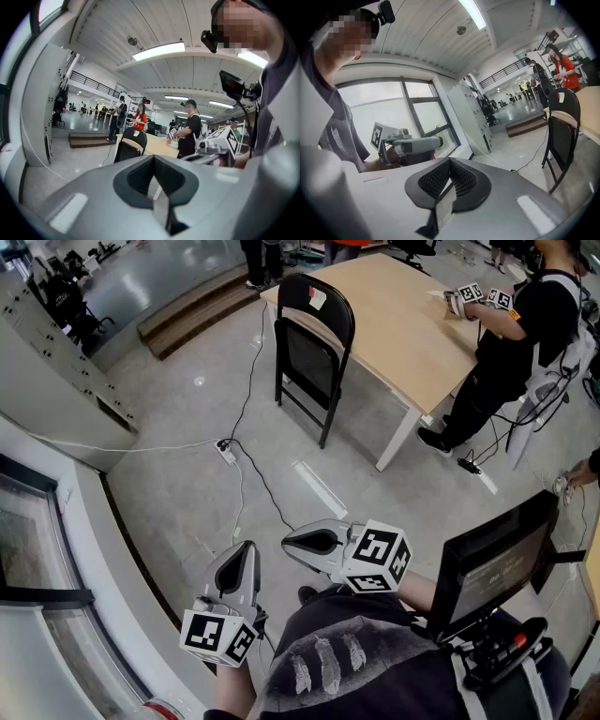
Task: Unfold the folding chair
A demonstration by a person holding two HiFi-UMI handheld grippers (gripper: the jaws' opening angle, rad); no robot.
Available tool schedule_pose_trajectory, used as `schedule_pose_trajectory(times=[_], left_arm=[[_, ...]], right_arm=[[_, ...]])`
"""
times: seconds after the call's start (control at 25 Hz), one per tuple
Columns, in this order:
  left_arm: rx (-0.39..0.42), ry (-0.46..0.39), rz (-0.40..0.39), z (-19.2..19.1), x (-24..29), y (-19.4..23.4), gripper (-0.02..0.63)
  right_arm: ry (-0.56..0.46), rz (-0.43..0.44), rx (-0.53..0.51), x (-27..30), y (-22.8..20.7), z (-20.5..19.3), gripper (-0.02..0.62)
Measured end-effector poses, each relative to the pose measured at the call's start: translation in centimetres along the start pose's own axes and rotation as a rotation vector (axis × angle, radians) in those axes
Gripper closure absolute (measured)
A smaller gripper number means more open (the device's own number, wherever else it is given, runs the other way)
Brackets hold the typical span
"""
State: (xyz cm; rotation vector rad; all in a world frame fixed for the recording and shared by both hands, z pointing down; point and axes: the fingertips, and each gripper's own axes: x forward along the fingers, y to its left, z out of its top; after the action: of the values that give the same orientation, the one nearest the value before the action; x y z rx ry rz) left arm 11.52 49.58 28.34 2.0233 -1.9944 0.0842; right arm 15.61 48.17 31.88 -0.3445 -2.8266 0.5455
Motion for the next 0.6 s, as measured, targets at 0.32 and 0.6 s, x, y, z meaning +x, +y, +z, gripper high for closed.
schedule_pose_trajectory(times=[0.32, 0.6], left_arm=[[0.031, 0.060, -0.037, 1.4, 9.0, -5.6, 0.604], [0.049, 0.085, 0.018, 2.2, 13.3, -8.1, 0.604]], right_arm=[[-0.020, -0.025, 0.077, -7.8, -7.3, 0.5, 0.592], [-0.013, 0.023, 0.088, -11.4, -11.3, 0.9, 0.592]])
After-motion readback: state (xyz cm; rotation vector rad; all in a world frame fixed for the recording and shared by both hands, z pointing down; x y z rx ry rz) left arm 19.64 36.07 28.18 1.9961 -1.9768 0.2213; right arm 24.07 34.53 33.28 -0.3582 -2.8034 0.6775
